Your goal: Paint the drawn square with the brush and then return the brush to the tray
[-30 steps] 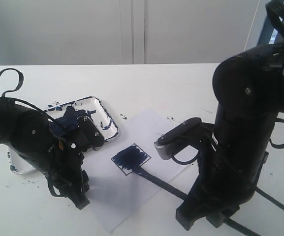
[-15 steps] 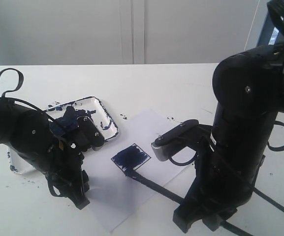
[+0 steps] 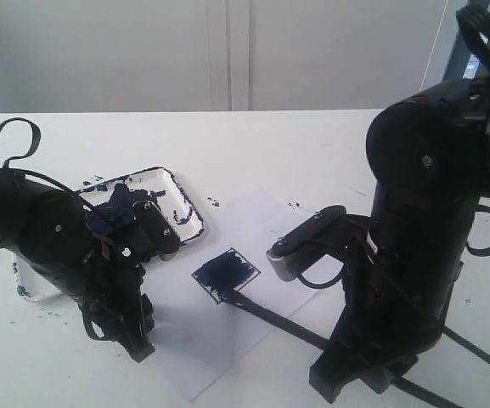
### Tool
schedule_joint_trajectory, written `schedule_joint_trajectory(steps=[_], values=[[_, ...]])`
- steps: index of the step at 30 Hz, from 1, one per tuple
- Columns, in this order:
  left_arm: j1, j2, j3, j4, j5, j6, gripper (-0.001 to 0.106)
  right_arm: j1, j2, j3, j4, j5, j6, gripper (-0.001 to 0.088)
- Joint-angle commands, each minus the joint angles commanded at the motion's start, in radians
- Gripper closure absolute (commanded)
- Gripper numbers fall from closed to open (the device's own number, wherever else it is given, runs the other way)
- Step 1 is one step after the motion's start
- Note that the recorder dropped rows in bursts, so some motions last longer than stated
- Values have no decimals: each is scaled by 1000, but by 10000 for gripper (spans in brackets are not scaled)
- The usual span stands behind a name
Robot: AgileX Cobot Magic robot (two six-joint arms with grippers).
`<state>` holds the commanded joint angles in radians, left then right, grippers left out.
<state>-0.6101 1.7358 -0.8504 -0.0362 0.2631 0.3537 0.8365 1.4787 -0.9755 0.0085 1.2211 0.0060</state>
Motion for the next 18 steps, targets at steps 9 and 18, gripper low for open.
schedule_joint_trajectory(steps=[9,18], values=[[0,0,0,0,0,0,574,0,0,0,-105,0,48,868],[0,0,0,0,0,0,574,0,0,0,-175,0,79,868]])
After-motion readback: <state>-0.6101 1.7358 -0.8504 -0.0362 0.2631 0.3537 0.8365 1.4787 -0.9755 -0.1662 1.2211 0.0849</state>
